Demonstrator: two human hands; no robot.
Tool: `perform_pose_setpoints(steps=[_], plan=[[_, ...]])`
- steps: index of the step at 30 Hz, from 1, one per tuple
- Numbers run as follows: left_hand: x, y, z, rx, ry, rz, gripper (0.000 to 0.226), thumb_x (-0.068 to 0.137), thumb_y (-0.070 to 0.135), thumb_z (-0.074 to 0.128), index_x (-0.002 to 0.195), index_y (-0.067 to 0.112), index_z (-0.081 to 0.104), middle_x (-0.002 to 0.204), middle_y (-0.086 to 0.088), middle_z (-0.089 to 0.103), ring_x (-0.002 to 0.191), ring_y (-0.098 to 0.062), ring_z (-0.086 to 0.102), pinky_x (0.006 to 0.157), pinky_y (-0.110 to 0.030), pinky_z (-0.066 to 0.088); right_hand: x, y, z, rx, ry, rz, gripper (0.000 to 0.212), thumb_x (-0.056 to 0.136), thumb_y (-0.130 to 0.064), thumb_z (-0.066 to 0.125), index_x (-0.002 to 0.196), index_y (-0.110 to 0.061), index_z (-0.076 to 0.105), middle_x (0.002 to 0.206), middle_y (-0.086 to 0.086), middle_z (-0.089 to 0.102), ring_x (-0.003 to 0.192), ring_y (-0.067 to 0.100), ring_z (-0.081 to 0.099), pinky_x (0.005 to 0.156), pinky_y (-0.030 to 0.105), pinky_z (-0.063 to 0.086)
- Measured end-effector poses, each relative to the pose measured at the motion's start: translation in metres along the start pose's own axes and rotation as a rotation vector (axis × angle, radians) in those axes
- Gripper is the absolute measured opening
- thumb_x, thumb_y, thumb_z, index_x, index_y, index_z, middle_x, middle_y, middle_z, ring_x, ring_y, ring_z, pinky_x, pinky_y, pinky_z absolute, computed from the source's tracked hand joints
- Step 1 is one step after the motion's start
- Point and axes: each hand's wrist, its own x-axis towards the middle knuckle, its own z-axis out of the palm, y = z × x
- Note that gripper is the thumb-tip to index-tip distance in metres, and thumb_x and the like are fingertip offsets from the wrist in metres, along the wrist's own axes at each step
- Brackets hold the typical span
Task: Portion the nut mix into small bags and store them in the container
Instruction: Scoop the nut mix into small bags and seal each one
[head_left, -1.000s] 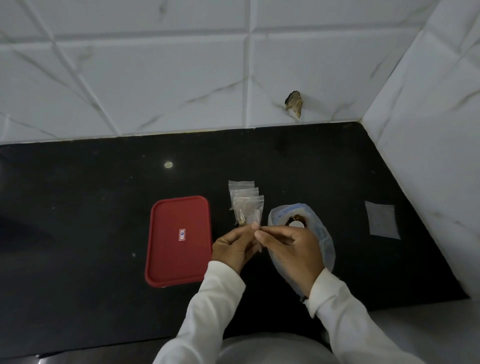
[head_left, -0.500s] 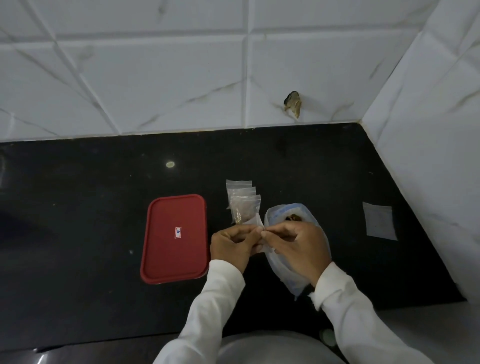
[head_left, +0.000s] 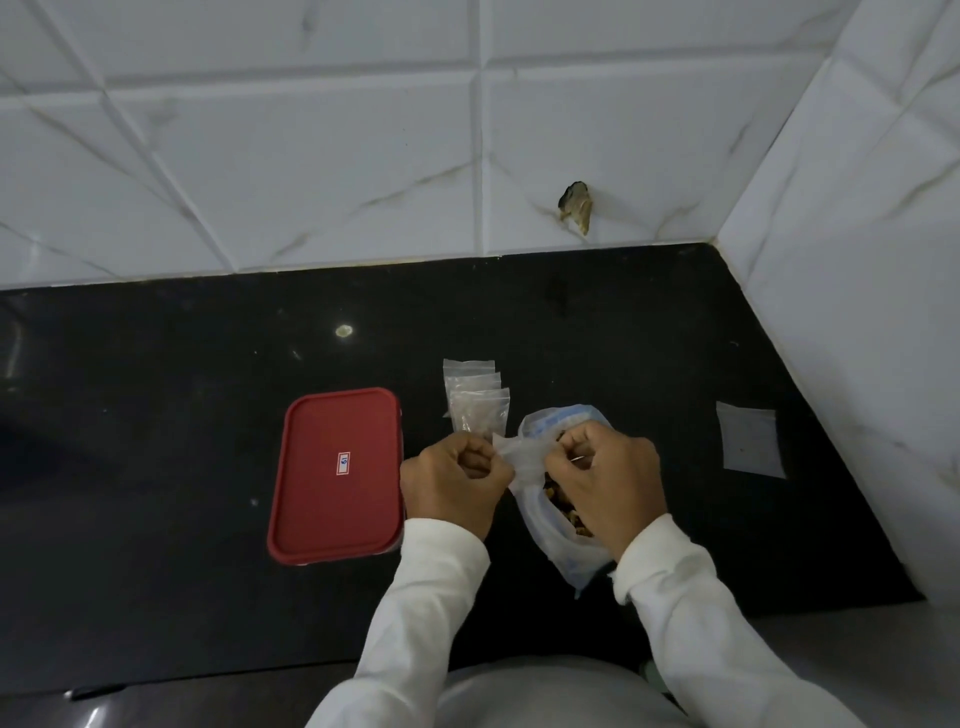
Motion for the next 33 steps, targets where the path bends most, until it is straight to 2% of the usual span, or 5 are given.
perform_pose_setpoints(steps=[8,14,19,24,33], plan=[[-0.005,0.014,0.005,0.135,-0.070,0.234,0.013,0.077,0.024,0.080,0.079,0.026,0.067,0.066,0.015,0.063,0.061,0.003,0.062,0.059,-0.005,0.048,0.012,0.012,0.011,-0.073,-0.257,0.077,0.063,0.078,-0.041,0.076,0.131,-0.022,0.049,0.127,0.000,0.058,0.112,0.017,0.059,0.099,0.040,0.048],[-0.004,0.015,0.001,0.251,-0.020,0.336,0.012,0.081,0.023,0.074,0.088,0.023,0.064,0.067,0.013,0.058,0.061,0.000,0.056,0.060,-0.010,0.044,0.025,0.005,0.003,-0.147,-0.212,0.144,0.048,0.081,-0.032,0.074,0.124,-0.023,0.054,0.120,0.002,0.060,0.105,0.016,0.060,0.097,0.036,0.050],[0.003,0.003,0.013,-0.288,0.061,0.019,0.015,0.093,0.037,0.061,0.104,0.029,0.058,0.101,0.002,0.064,0.089,-0.009,0.063,0.079,-0.027,0.055,0.017,-0.012,-0.013,-0.103,-0.080,-0.016,0.029,0.087,-0.028,0.066,0.116,-0.027,0.058,0.107,-0.004,0.062,0.094,0.008,0.059,0.079,0.020,0.049],[0.013,-0.006,0.026,-0.930,-0.298,-0.597,0.047,0.091,0.051,0.054,0.130,0.024,0.057,0.124,-0.010,0.064,0.112,-0.030,0.063,0.086,-0.045,0.057,0.014,-0.030,-0.027,-0.009,-0.122,-0.066,0.027,0.087,-0.021,0.064,0.113,-0.025,0.062,0.094,-0.005,0.066,0.085,0.010,0.063,0.080,0.029,0.055],[0.020,-0.016,0.026,-1.150,-0.432,-0.387,0.039,0.101,0.042,0.042,0.131,0.026,0.060,0.127,-0.015,0.063,0.081,-0.020,0.069,0.052,-0.028,0.054,0.014,-0.039,-0.034,0.027,-0.264,-0.050,0.036,0.080,-0.015,0.068,0.116,-0.020,0.061,0.084,-0.008,0.063,0.074,0.009,0.060,0.072,0.023,0.053]])
